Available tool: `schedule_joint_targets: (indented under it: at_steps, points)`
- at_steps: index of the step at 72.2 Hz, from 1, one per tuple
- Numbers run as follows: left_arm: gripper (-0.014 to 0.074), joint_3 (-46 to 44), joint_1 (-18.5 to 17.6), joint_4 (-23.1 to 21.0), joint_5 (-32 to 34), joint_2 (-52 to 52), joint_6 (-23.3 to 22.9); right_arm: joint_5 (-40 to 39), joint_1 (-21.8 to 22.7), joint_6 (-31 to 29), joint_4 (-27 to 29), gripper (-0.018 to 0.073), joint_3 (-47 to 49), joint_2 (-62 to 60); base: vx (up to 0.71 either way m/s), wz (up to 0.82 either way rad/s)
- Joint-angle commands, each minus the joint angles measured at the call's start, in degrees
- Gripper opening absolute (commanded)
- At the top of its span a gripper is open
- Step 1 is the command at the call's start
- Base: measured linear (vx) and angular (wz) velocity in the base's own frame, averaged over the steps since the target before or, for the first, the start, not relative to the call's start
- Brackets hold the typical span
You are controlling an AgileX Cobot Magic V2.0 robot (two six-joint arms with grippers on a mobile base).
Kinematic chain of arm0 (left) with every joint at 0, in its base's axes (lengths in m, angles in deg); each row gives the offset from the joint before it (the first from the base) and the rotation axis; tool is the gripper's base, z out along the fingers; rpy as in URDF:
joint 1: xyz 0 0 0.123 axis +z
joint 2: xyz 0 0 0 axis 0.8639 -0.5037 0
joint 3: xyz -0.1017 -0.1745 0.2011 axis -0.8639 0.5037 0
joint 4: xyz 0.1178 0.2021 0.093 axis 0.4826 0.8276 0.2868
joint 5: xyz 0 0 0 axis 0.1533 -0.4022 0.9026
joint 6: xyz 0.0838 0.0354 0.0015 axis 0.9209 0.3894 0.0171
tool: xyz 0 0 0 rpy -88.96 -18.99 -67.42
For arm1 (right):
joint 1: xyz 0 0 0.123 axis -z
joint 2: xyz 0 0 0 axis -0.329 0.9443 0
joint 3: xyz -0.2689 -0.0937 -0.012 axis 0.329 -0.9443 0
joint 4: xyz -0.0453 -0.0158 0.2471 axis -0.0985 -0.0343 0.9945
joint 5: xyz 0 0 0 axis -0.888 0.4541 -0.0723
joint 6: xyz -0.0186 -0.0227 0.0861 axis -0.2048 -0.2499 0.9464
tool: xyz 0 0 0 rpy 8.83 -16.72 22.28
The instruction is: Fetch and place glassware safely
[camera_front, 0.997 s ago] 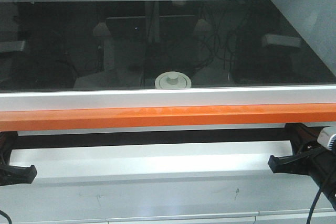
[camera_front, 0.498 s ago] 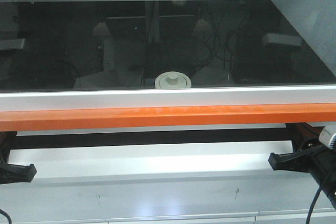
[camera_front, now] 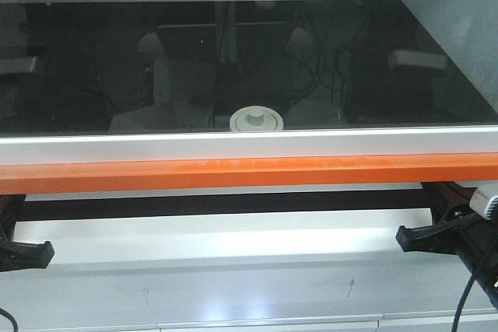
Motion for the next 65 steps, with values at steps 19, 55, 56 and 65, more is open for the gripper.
schedule_joint_targets:
  at_steps: [19,55,56,65]
  points:
    - [-0.0007,-3.49,-0.04,-0.08,7.34,0.81,-0.83,-7.38,0.02,-0.51,-1.63,-0.0001,1.91,-4.01,0.00,0.00]
    - [-0.0007,-4.01,-0.04,-0.03,6.32,4.73,-0.88,-2.72,0.02,-0.55,-2.04,-0.0001,4.31,-7.64,0.00,0.00]
    - [-0.0007,-4.16,-0.04,-0.03,5.97,4.73,-0.88,-2.79,0.02,-0.55,-2.04,-0.0001,4.38,-7.64,0.00,0.00]
    - [-0.0007,-5.54,-0.04,0.78,5.86,4.96,-1.01,-2.85,0.02,-0.55,-2.18,-0.0001,4.78,-7.64,0.00,0.00]
